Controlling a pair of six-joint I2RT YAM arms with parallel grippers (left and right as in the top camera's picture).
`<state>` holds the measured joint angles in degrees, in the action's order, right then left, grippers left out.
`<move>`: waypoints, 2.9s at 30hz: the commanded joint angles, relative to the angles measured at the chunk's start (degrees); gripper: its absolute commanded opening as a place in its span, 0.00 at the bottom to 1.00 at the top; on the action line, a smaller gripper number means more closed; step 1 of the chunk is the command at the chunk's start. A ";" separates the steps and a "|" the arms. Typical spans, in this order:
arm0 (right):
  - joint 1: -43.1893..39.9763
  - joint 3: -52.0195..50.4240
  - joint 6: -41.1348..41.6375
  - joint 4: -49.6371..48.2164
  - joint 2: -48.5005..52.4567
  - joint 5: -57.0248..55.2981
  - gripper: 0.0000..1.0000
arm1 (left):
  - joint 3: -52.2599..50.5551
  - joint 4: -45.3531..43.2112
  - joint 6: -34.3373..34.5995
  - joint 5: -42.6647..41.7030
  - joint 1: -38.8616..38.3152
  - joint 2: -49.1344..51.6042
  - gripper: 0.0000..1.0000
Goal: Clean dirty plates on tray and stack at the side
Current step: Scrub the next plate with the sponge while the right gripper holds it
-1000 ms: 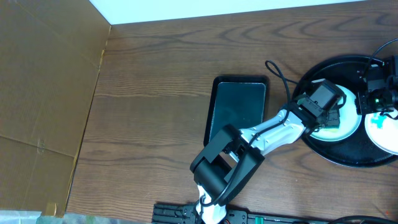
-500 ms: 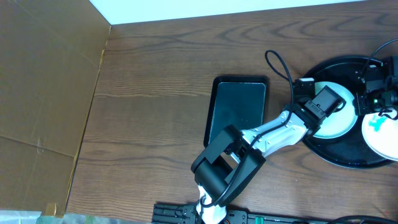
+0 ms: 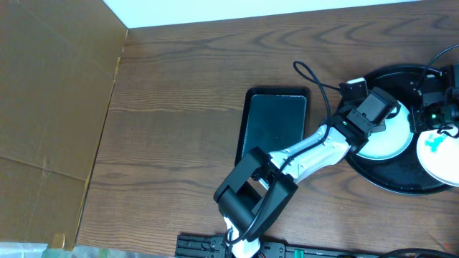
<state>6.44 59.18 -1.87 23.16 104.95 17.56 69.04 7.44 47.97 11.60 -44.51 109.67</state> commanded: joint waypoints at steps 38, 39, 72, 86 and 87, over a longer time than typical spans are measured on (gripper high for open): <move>0.04 -0.22 0.59 0.00 0.31 -0.61 0.01 | 1.42 2.32 -6.99 5.60 0.57 -0.92 0.07; 0.04 -0.22 0.59 0.02 0.31 -0.61 0.01 | 1.42 1.99 -4.11 3.43 0.55 -0.20 0.07; 0.04 -0.22 0.57 0.44 0.31 -0.61 0.01 | 1.29 -0.09 -24.09 0.24 11.02 7.23 0.07; 0.04 -0.22 0.57 0.44 0.31 -0.61 0.01 | 1.29 -16.15 -15.72 -31.82 11.02 7.23 0.07; 0.04 -0.24 0.57 0.44 0.31 -0.61 0.01 | 1.29 -16.02 -15.72 -32.20 11.02 7.23 0.07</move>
<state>6.46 59.18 -0.62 22.96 104.95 18.48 70.30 -8.27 31.11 -13.67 -33.82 116.16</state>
